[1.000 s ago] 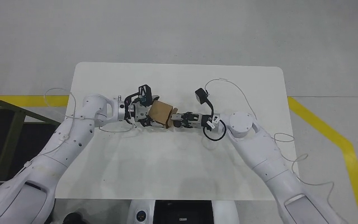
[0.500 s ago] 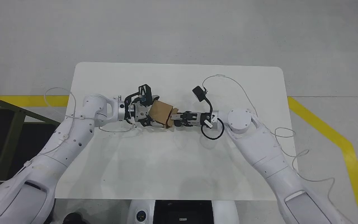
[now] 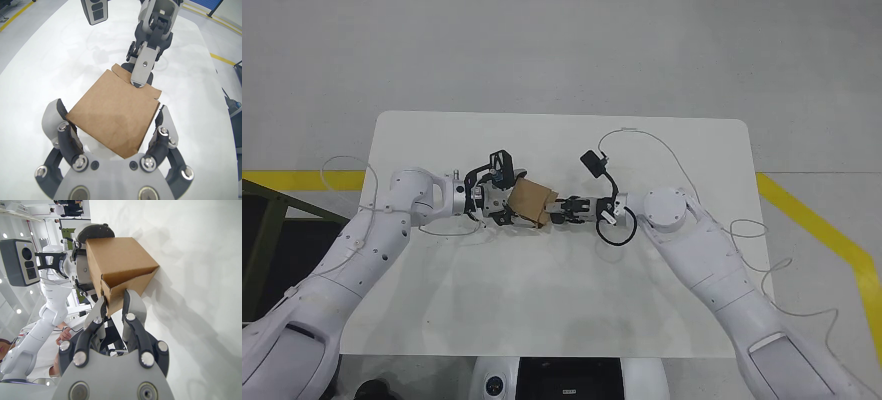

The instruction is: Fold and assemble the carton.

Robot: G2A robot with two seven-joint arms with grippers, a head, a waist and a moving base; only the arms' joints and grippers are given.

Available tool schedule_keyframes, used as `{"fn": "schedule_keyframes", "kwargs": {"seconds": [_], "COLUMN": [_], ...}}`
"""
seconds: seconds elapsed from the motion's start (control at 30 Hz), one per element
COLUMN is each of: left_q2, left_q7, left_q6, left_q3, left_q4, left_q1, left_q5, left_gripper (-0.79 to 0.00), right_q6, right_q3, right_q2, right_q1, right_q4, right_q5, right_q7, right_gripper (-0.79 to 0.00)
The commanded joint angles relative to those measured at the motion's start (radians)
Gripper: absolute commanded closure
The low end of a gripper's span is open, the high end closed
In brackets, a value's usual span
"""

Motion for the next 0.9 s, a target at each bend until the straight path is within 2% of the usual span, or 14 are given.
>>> {"fn": "schedule_keyframes", "kwargs": {"seconds": [0.0,0.27,0.67,0.87], "left_q2": [0.0,-0.001,-0.002,-0.003], "left_q7": [0.001,-0.001,-0.004,-0.008], "left_q6": [0.0,0.0,0.0,0.0], "left_q3": [0.0,0.004,0.007,0.012], "left_q4": [0.0,-0.001,0.007,0.01], "left_q1": [0.0,-0.002,-0.005,-0.007], "left_q5": [-0.001,-0.003,-0.005,-0.008], "left_gripper": [-0.785,-0.785,-0.785,-0.785], "right_q6": [-0.001,-0.012,-0.053,-0.055], "right_q3": [0.001,-0.002,0.002,0.036], "right_q2": [0.0,-0.005,-0.011,0.001], "right_q1": [0.004,0.012,0.02,-0.009], "right_q4": [0.005,-0.002,0.017,-0.018], "right_q5": [-0.003,0.0,0.015,0.029], "right_q7": [0.001,0.003,0.015,0.028], "right_gripper": [-0.142,-0.151,-0.256,-0.252]}}
